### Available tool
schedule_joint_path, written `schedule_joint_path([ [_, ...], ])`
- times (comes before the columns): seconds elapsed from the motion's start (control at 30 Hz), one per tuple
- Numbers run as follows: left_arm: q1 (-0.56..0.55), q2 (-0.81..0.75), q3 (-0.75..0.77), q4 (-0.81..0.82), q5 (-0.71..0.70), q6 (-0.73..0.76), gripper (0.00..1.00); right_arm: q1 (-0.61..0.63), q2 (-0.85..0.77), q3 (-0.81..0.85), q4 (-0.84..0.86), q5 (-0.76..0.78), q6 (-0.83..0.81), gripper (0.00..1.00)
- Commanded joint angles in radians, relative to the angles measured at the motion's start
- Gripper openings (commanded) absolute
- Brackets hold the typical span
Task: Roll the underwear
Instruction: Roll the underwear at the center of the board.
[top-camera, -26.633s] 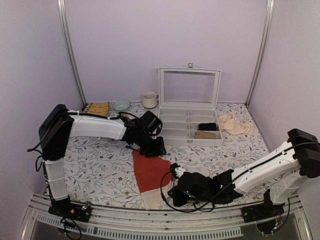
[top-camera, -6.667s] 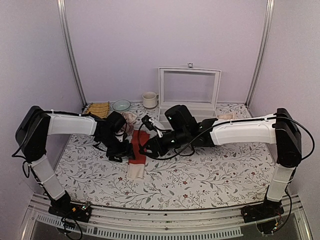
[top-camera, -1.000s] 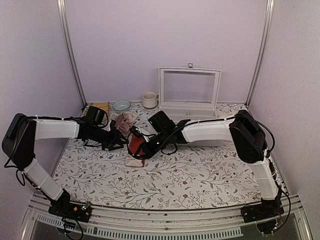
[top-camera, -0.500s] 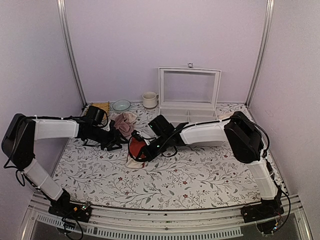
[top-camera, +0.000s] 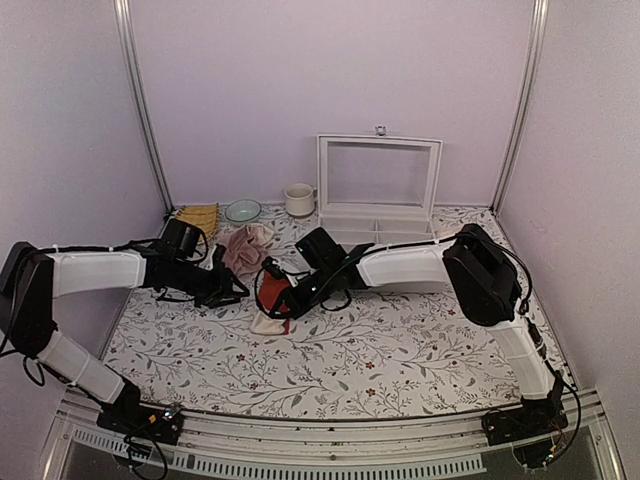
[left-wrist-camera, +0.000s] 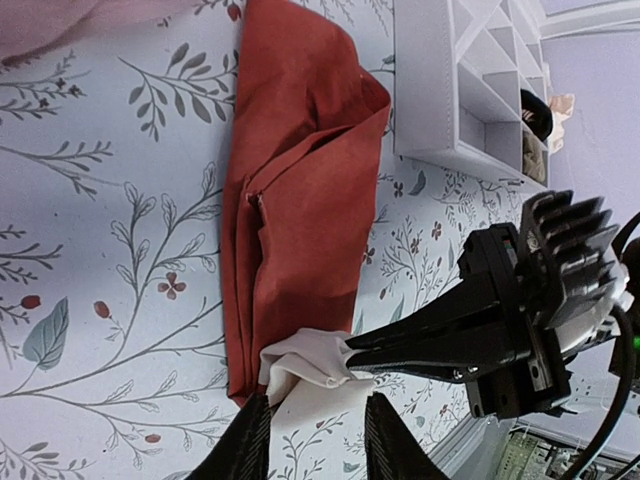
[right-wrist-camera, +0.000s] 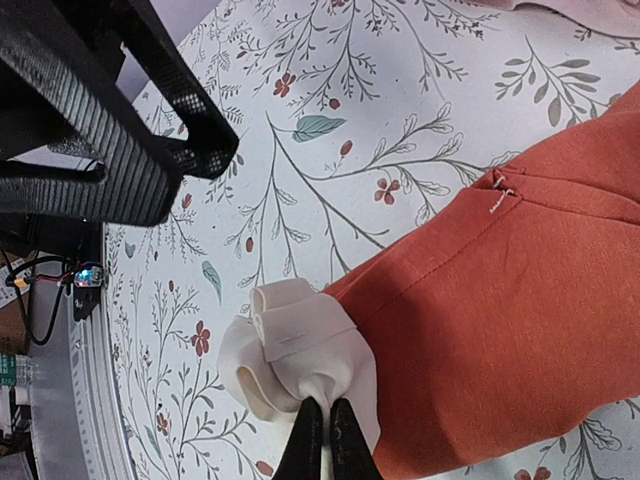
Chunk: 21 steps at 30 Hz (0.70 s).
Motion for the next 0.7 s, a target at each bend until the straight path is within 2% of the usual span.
schedule_joint_path([
  [0.0,-0.029,-0.029,-0.030,0.025,0.027,0.057,0.33,-0.007,0.090,0.027,-0.013,-0.013,0.002,0.00],
  [0.17,-0.072,-0.028,-0.036,0.045,0.048,0.090,0.32,-0.007,0.093,0.028,-0.017,-0.012,-0.001,0.00],
  [0.37,-0.117,-0.006,-0.032,0.083,0.067,0.105,0.23,-0.007,0.095,0.029,-0.019,-0.011,0.002,0.00],
  [0.67,-0.127,0.018,-0.049,0.046,-0.002,0.146,0.30,-0.007,0.092,0.030,-0.020,-0.010,0.001,0.00],
])
